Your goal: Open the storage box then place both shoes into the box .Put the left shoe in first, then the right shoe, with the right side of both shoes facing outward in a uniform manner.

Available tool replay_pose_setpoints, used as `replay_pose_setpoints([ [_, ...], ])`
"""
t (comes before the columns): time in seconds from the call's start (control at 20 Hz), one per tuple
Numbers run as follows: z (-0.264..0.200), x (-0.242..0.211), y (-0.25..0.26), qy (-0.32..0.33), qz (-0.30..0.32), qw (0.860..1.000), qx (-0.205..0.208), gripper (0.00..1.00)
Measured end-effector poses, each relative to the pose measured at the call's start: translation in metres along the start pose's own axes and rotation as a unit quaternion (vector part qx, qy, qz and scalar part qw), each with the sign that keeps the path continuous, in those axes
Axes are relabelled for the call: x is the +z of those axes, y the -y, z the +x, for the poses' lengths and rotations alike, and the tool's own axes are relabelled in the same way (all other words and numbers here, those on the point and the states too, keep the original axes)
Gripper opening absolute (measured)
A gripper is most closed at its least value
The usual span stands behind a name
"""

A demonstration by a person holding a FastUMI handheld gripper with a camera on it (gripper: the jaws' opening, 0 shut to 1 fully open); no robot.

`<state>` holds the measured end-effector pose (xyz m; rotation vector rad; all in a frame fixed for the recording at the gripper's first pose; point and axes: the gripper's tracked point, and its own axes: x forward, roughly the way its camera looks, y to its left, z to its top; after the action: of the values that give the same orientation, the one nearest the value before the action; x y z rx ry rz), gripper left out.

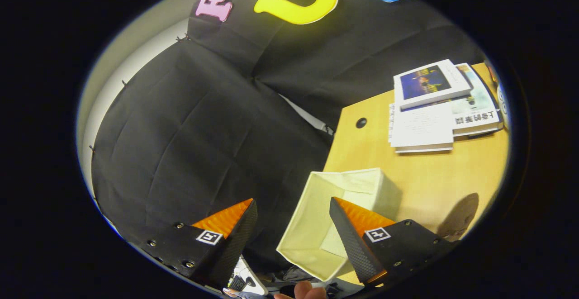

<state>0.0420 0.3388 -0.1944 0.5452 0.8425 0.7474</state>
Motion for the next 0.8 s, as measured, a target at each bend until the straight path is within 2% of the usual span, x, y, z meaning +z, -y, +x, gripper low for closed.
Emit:
replay_pose_setpoints([
  [0.15,-0.034,-0.003,0.044,0.017,0.007,0.998,-0.056,0.98],
  [0.35,-0.079,-0.020,0.109,0.031,-0.010,0.989,-0.143,0.98],
  [0.6,-0.122,-0.055,0.168,0.019,0.016,0.976,-0.217,0.98],
  [0.8,-0.143,-0.080,0.199,0.000,0.016,0.967,-0.253,0.99],
])
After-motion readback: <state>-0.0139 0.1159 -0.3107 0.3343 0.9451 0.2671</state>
